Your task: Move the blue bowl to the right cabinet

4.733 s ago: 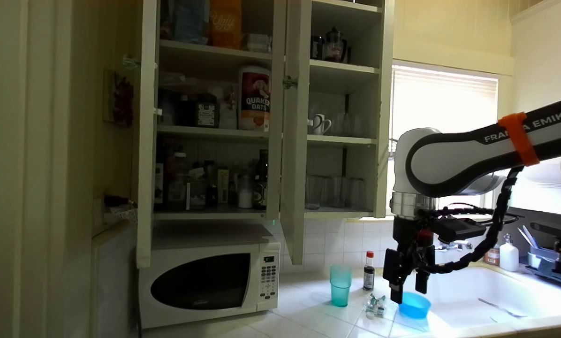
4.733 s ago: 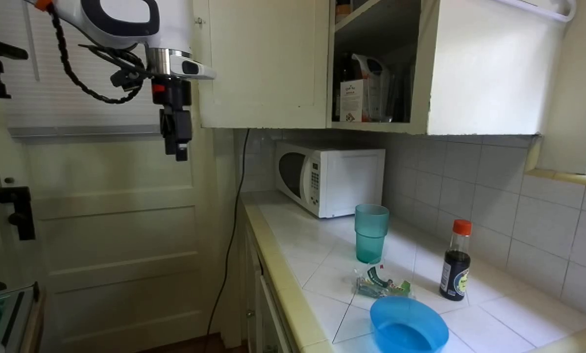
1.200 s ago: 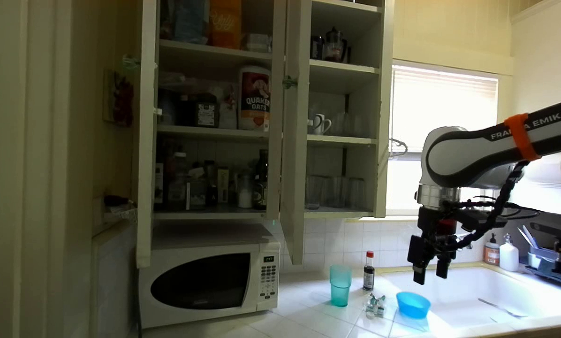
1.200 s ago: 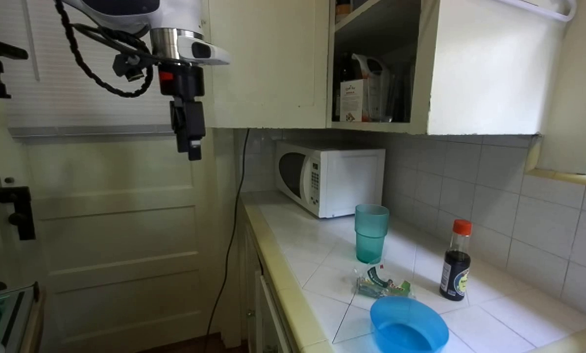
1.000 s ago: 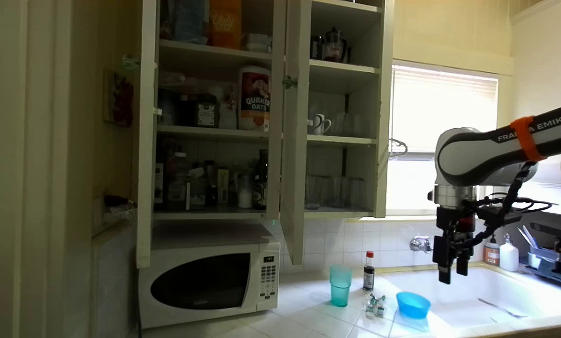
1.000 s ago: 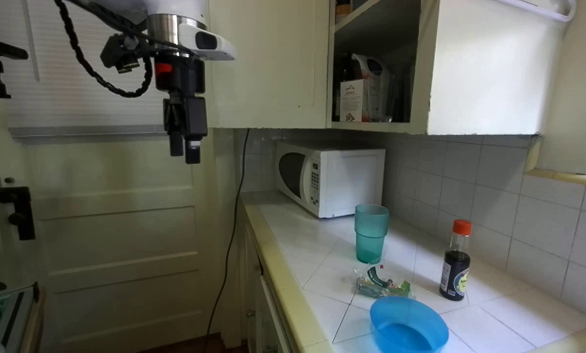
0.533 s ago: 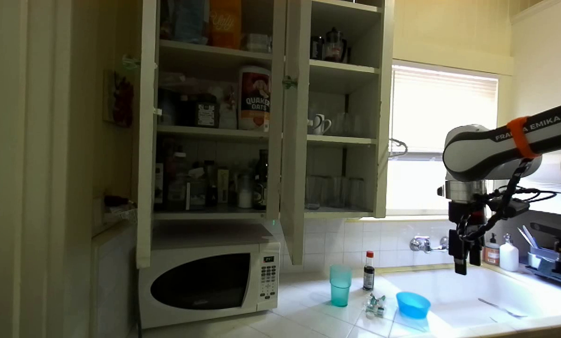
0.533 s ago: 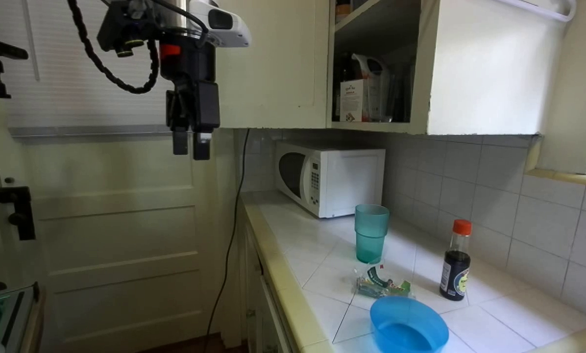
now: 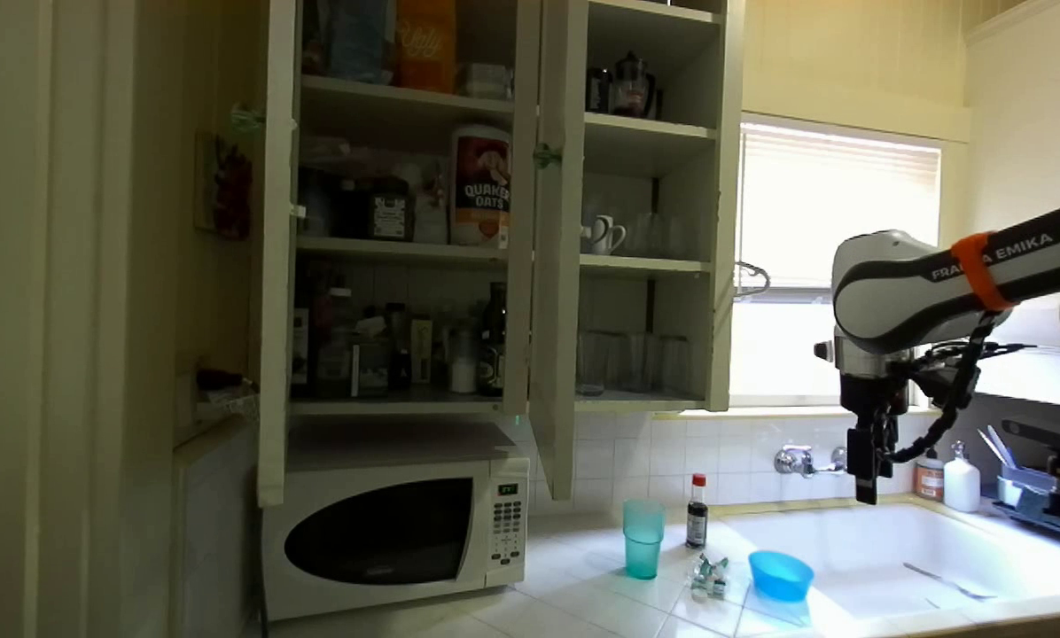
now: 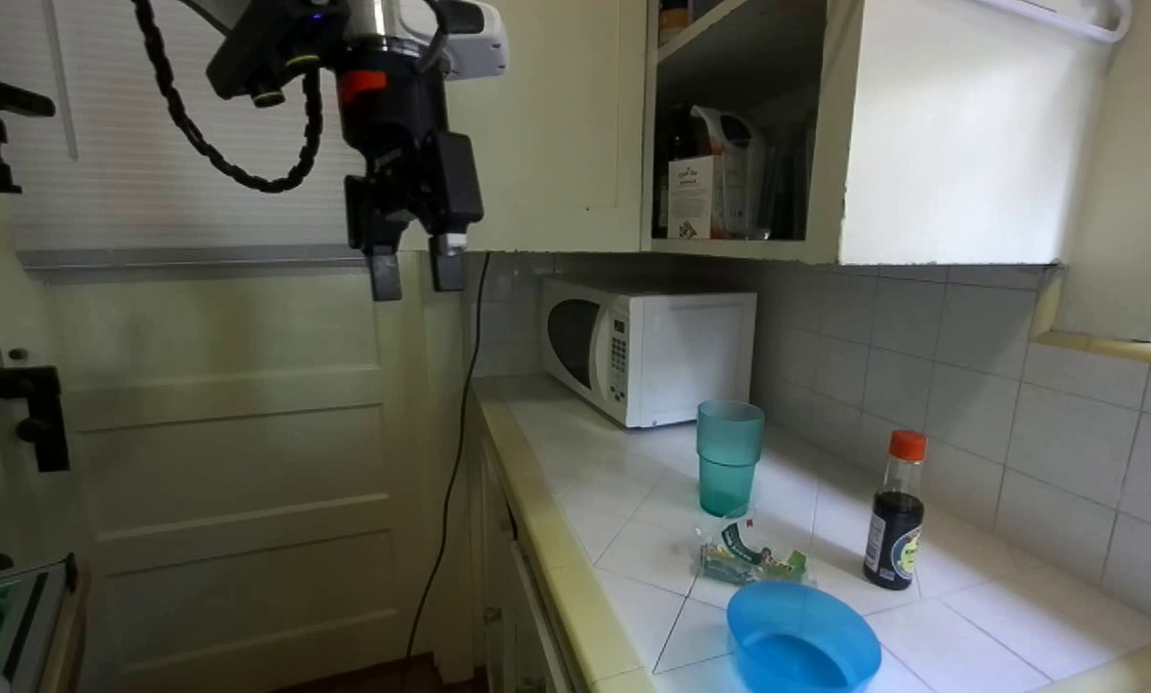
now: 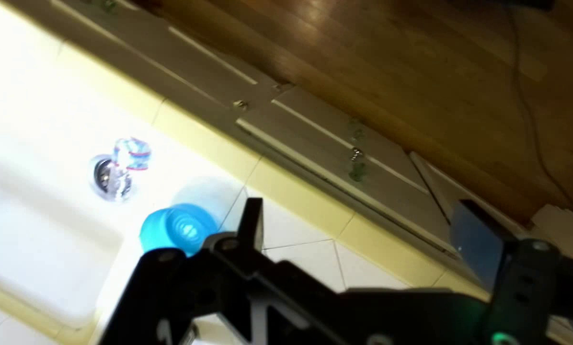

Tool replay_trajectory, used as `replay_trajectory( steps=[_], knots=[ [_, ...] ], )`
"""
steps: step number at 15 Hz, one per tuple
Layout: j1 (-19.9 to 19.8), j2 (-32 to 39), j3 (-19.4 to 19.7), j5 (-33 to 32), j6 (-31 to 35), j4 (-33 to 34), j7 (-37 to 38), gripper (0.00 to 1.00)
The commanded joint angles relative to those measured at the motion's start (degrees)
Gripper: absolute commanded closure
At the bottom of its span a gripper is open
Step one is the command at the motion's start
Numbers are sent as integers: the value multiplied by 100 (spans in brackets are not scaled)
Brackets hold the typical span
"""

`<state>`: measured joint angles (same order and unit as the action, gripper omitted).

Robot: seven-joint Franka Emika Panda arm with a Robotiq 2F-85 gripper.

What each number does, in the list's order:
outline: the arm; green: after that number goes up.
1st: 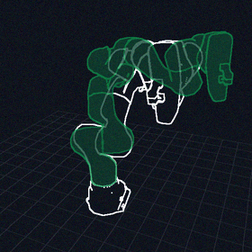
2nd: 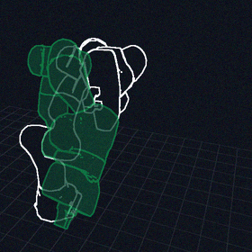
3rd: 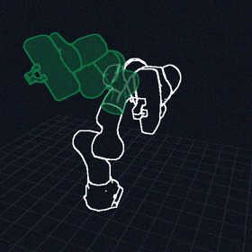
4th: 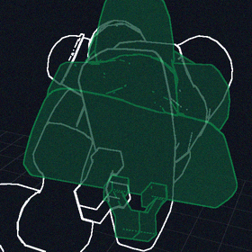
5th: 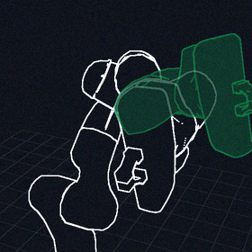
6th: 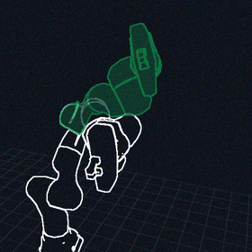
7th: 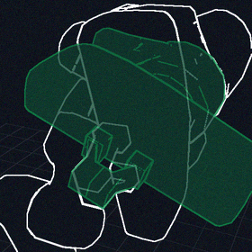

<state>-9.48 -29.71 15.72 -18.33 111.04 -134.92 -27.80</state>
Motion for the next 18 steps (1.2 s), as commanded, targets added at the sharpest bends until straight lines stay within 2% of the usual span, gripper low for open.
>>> replay_trajectory(
  steps=[1, 3, 5, 8, 11, 15, 16, 18],
  knots=[
    [29, 661, 187, -473, 784, 515, -520, 0],
    [123, 1165, 425, -153, 1190, 922, -976, 0],
    [262, 1683, 818, 609, 1514, 1325, -1916, 0],
    [146, 2519, 1094, 1914, 1365, 1942, -2971, 0],
    [-232, 3370, 1059, 2946, 996, 2501, -3749, 0],
    [-834, 4241, 716, 3179, 403, 3017, -3648, 0],
    [-825, 3768, 597, 2952, 811, 2583, -3607, 0],
    [-987, 4103, 501, 2983, 684, 2790, -3594, 0]
  ],
)
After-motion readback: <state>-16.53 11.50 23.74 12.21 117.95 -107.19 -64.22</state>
